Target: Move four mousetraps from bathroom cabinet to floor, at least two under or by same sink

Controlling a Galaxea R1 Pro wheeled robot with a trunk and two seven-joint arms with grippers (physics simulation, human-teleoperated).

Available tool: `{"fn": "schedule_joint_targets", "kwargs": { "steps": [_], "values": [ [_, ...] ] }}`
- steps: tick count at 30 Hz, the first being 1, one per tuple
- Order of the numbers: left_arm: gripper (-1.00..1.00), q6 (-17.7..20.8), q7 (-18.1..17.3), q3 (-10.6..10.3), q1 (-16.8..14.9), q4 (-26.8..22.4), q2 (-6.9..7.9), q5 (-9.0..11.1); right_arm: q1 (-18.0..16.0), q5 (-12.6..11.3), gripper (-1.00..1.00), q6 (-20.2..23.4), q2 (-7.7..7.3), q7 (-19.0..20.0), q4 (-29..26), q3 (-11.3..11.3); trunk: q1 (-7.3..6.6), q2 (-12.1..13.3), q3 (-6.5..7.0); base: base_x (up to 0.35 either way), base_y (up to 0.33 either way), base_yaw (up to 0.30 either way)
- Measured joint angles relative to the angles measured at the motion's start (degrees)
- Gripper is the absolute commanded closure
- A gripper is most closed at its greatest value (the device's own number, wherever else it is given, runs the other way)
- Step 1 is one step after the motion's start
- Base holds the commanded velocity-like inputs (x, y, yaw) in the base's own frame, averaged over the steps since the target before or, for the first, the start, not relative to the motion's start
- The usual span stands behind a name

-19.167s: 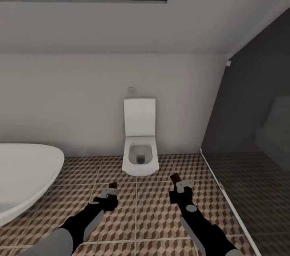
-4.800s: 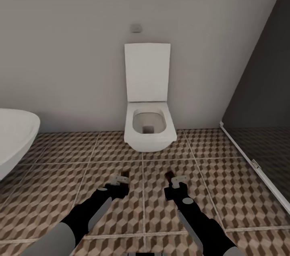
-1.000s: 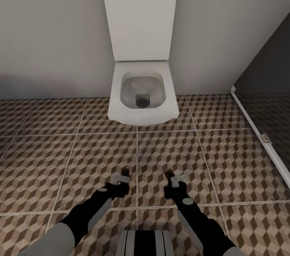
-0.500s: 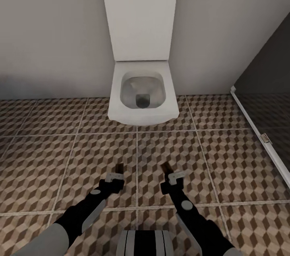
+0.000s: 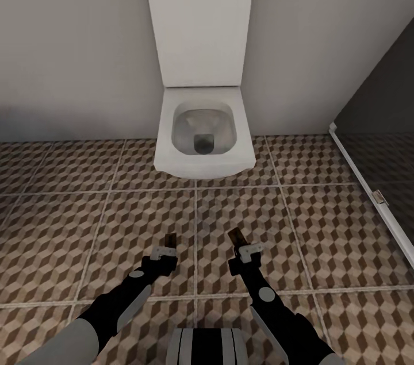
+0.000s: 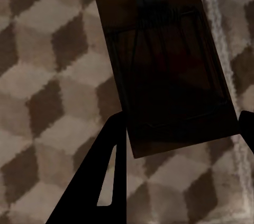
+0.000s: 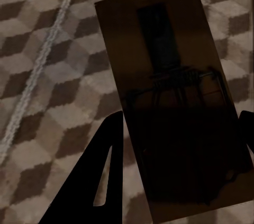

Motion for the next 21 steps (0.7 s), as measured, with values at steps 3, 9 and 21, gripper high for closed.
{"fn": "schedule_joint_targets", "kwargs": {
  "steps": [3, 9, 21],
  "values": [
    [1.0, 0.0, 0.0, 0.0, 0.0, 0.0, 0.0, 0.0, 0.0, -0.1, 1.0, -0.8, -0.04, -0.1, 0.0, 0.0, 0.08, 0.0, -0.66, 0.0, 0.0, 0.0],
    [1.0, 0.0, 0.0, 0.0, 0.0, 0.0, -0.04, 0.0, 0.0, -0.1, 1.0, -1.3, -0.14, -0.1, 0.0, 0.0, 0.24, -0.1, -1.99, 0.0, 0.0, 0.0],
    [1.0, -0.4, 0.1, 0.0, 0.0, -1.7, 0.12, -0.1, 0.0, -0.1, 1.0, -1.3, -0.12, -0.1, 0.0, 0.0, 0.36, -0.2, -3.1, 0.0, 0.0, 0.0]
  ]
}}
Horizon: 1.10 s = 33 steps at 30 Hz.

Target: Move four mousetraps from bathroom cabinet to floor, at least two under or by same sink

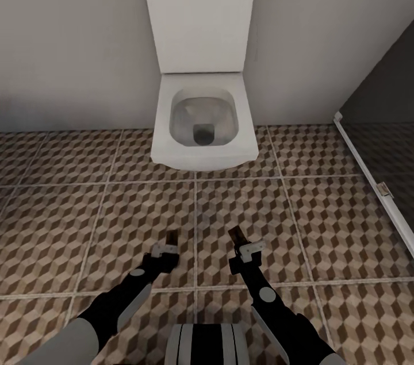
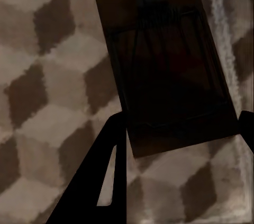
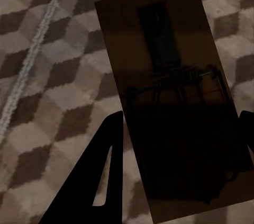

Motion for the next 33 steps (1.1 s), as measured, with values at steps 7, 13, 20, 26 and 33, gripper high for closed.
{"fn": "schedule_joint_targets", "kwargs": {
  "steps": [7, 13, 20, 26, 33],
  "values": [
    [1.0, -2.9, 0.1, 0.0, 0.2, -1.9, 0.59, 0.0, 0.0, 0.0, 1.0, 0.0, -0.04, 0.0, 0.0, 0.0, 0.0, 0.0, 0.0, 0.0, 0.0, 0.0],
    [1.0, -6.9, 0.1, 0.0, 0.6, -3.1, 0.89, 0.0, 0.0, 0.0, 1.0, 0.0, -0.08, 0.0, 0.0, 0.0, 0.0, 0.0, 0.0, 0.0, 0.0, 0.0],
    [1.0, -7.5, 0.1, 0.0, 1.9, -4.9, 1.74, -0.3, 0.0, 0.0, 1.0, 0.0, -0.16, 0.0, 0.0, 0.0, 0.0, 0.0, 0.0, 0.0, 0.0, 0.0],
    [1.0, -7.6, 0.1, -0.7, 2.1, -4.8, 1.8, -0.3, 0.0, 0.0, 1.0, 0.0, -0.17, 0.0, 0.0, -0.1, 0.0, 0.0, 0.0, 0.0, 0.0, 0.0],
    [1.0, -7.6, 0.1, -4.3, 2.1, -4.7, 1.8, -0.4, 0.0, 0.1, 1.0, 0.2, -0.17, -0.1, 0.3, -0.3, 0.0, 0.0, 0.0, 0.0, 0.0, 0.0]
  ]
}}
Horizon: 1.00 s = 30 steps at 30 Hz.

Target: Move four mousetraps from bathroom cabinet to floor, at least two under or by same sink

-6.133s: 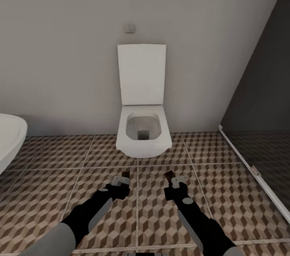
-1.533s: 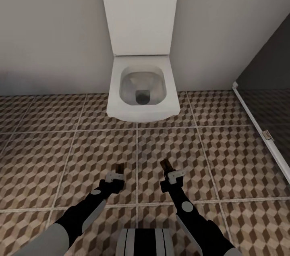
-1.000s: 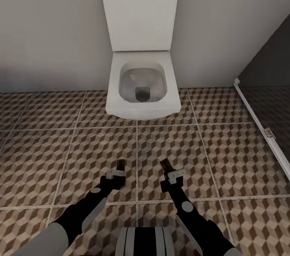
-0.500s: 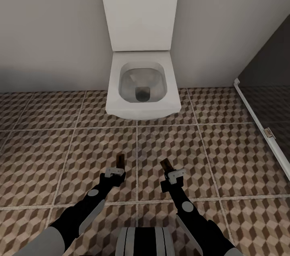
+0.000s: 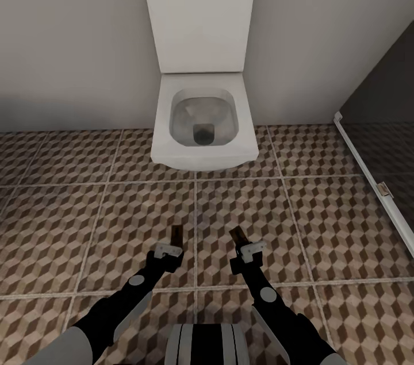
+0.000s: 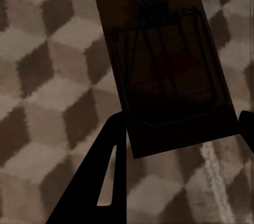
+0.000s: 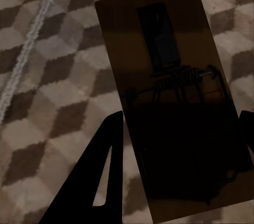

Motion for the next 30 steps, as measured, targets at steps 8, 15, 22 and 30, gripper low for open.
{"fn": "schedule_joint_targets", "kwargs": {
  "steps": [8, 15, 22, 30],
  "values": [
    [1.0, 0.0, 0.0, -0.6, 0.0, 0.0, -0.02, 0.0, 0.0, 0.0, 1.0, -0.1, -0.07, 0.1, 5.9, -1.5, 0.0, 0.0, 0.0, 0.0, 0.0, 0.0],
    [1.0, 0.0, 0.0, -0.7, 0.0, 0.0, -0.04, 0.0, 0.0, 0.1, 1.0, -0.2, -0.43, 0.1, 6.6, -1.8, 0.0, 0.0, 0.0, 0.0, 0.0, 0.0],
    [1.0, 0.0, 0.0, -1.6, 0.0, 0.4, -0.1, 0.0, 0.0, 0.2, 1.0, -0.1, -1.83, 0.2, 6.8, -2.0, 0.0, 0.0, 0.0, 0.0, 0.0, 0.0],
    [1.0, -0.1, 0.0, -2.4, 0.0, 0.9, -0.23, 0.0, -1.9, 0.2, 1.0, 0.0, -2.01, 0.9, 6.8, -2.1, 0.0, 0.0, 0.0, 0.0, 0.0, 0.0]
  ]
}}
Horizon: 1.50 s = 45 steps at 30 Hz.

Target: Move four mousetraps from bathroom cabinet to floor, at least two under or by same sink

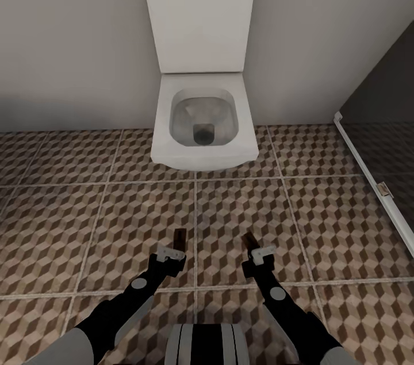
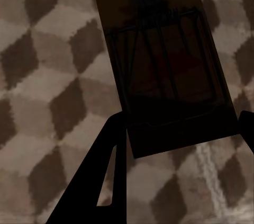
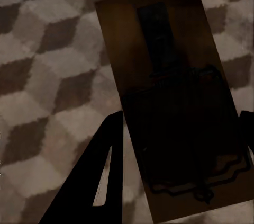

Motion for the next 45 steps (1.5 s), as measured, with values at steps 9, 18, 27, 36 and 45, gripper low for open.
{"fn": "schedule_joint_targets", "kwargs": {
  "steps": [9, 18, 27, 36, 45],
  "values": [
    [1.0, -0.1, 0.0, 0.0, 0.0, -0.1, -0.01, 0.0, -3.2, 0.0, 1.0, 0.9, 0.04, 3.8, 0.2, 0.0, 0.0, 0.0, 0.0, 0.0, 0.0, 0.0],
    [1.0, -0.1, 0.0, 0.0, 0.0, -0.3, -0.01, 0.0, -3.5, 0.0, 1.0, 1.7, 0.1, 4.0, 0.6, 0.0, 0.0, 0.0, 0.0, 0.0, 0.0, 0.0],
    [1.0, -0.1, 0.0, 0.0, 0.0, -0.4, -0.01, 0.0, -3.6, -0.1, 1.0, 1.6, 0.17, 4.0, 1.4, 0.0, 0.0, 0.0, 0.0, 0.0, 0.0, 0.0],
    [1.0, 0.0, 0.0, 0.0, 0.0, -0.3, -0.01, 0.0, -3.6, -0.2, 1.0, 1.4, 0.17, 4.0, 1.4, 0.0, 0.18, -0.1, -1.54, 0.0, 0.0, 0.0],
    [1.0, 0.0, 0.0, 0.0, 0.0, 0.2, -0.01, 0.0, -3.6, -0.3, 1.0, 1.3, 0.25, 4.0, 1.4, 0.0, 0.42, -0.2, -3.54, 0.0, 0.0, 0.0]
  ]
}}
